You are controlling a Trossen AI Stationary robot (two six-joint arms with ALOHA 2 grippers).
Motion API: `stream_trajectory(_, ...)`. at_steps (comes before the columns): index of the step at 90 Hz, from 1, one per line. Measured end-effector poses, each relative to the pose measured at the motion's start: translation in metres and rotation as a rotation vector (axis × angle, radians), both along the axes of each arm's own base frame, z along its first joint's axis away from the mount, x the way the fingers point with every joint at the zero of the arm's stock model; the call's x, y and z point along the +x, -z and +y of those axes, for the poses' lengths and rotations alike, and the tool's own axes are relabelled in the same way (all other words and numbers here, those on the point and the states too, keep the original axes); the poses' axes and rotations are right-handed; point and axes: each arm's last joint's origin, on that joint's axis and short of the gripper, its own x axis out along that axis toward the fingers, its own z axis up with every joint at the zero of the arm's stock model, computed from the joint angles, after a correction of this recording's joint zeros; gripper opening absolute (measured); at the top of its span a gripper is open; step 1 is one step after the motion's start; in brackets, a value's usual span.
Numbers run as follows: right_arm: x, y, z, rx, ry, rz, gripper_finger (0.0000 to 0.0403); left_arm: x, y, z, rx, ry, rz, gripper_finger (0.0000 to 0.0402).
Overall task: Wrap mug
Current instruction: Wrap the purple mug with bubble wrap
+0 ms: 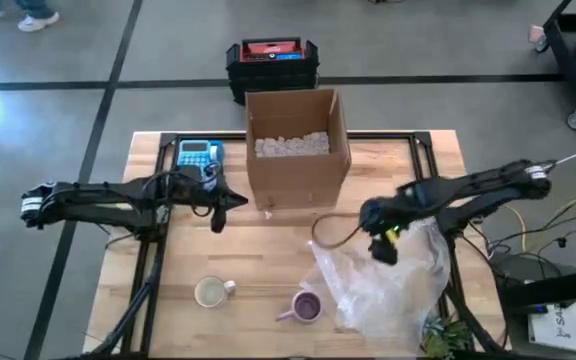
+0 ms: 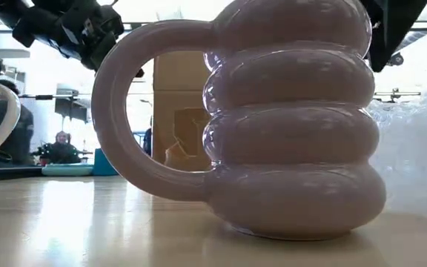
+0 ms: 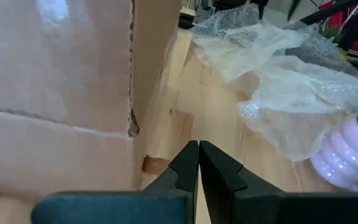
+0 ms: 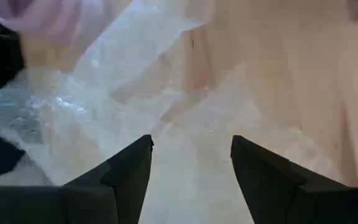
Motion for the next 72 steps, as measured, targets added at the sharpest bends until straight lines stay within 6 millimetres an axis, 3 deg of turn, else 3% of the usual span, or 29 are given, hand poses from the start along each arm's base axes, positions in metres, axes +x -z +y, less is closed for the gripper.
stream_trajectory(19, 0.028, 0.044, 0.031, -0.075, 0.036, 0.276, 0.0207, -0.001, 0.004, 0.000, -0.002, 0.000, 0.013, 0.0000)
stream_trajectory(35, 0.027, 0.080, 0.034, -0.279, 0.038, 0.580, 0.0196, 0.000, 0.004, 0.000, 0.003, 0.002, 0.012, 0.0000)
stream_trajectory(44, 0.026, 0.091, 0.034, -0.309, -0.018, 0.662, 0.0167, 0.000, 0.004, 0.000, 0.001, 0.001, 0.011, 0.0000)
stream_trajectory(54, 0.026, 0.090, 0.034, -0.301, -0.083, 0.654, 0.0093, 0.000, 0.003, -0.001, -0.002, 0.007, 0.008, 0.0000)
stream_trajectory(61, 0.025, 0.078, 0.032, -0.298, -0.109, 0.616, 0.0028, -0.001, 0.003, -0.003, -0.002, 0.014, 0.005, 0.0000)
stream_trajectory(72, 0.020, 0.038, 0.026, -0.354, -0.090, 0.432, 0.0013, -0.001, 0.000, -0.004, -0.002, 0.020, -0.008, 0.0000)
